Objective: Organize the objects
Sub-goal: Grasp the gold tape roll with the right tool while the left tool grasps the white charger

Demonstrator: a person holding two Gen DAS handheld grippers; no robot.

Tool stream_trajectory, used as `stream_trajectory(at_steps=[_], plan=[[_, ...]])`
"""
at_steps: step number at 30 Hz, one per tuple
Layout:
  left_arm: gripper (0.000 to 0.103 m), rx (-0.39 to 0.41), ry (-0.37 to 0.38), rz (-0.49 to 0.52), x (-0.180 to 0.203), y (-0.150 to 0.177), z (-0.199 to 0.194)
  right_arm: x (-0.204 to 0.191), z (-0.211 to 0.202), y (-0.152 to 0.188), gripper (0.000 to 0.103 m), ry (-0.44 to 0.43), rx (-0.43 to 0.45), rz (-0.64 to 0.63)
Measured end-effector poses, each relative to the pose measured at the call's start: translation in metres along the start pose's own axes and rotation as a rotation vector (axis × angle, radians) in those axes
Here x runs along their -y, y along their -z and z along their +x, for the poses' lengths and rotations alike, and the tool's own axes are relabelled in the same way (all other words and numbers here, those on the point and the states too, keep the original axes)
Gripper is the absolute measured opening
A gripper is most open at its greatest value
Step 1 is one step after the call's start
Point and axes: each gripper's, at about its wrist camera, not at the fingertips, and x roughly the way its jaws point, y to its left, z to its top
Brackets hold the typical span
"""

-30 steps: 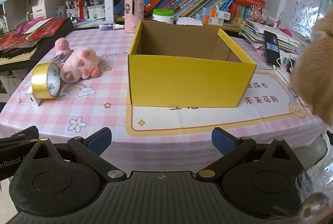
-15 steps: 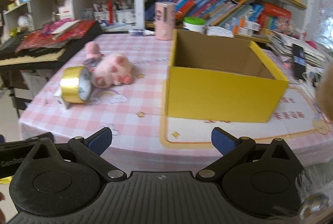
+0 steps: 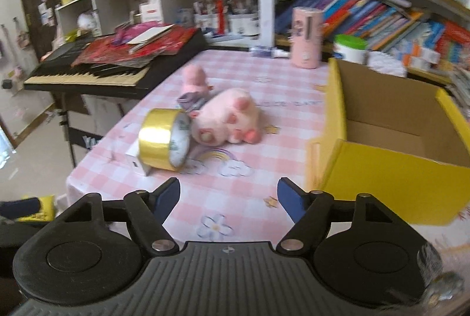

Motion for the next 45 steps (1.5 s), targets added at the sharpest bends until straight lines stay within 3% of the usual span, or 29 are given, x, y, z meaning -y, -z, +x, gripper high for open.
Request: stream_trajectory(at_steps=[6,16,20,23,24,27,29,31,36,38,41,43,45], plan=[[0.103,-0.011,-0.039,0.017,0.003,-0.009,0.018,-0.005,0.036,-0.025,0.068,-0.127,-0.041,-0.015],[0.103,-0.057,-0.091,-0.051,-0.009,-0.020,0.035,-0.023,0.102,-0.059,0.063,-0.379,-0.127,-0.034],[0.103,-0.066,-0.098,-0.051,-0.009,-0.023,0.041,-0.031,0.128,-0.067,0.062,-0.427,-0.152,-0.043],[0.103,-0.074,-0.091,-0.053,-0.007,-0.026,0.046,-0.029,0.143,-0.071,0.051,-0.466,-0.187,-0.018],[0.103,-0.074,-0.085,-0.056,-0.007,-0.027,0.048,-0.028,0.146,-0.072,0.040,-0.478,-0.194,-0.009],[0.103,-0.071,-0.066,-0.055,-0.003,-0.031,0.053,-0.021,0.149,-0.076,0.029,-0.543,-0.217,0.021],[0.103,-0.067,-0.059,-0.043,0.002,-0.035,0.058,-0.014,0.143,-0.079,0.014,-0.579,-0.208,0.036],[0.103,-0.061,-0.054,-0.028,0.007,-0.038,0.063,-0.008,0.134,-0.084,0.008,-0.612,-0.211,0.054],[0.101,-0.034,-0.008,-0.003,0.021,-0.049,0.079,0.011,0.099,-0.099,0.006,-0.678,-0.100,0.070],[0.097,-0.017,0.025,0.002,0.024,-0.055,0.087,0.018,0.083,-0.104,0.006,-0.654,-0.048,0.053],[0.080,-0.030,0.038,0.010,0.026,-0.062,0.105,0.027,0.068,-0.107,0.006,-0.586,0.017,0.008],[0.056,-0.055,0.039,0.019,0.028,-0.065,0.115,0.033,0.064,-0.105,0.007,-0.551,0.031,-0.002],[0.041,-0.077,0.034,0.033,0.030,-0.065,0.124,0.040,0.062,-0.101,0.007,-0.526,0.029,-0.001]])
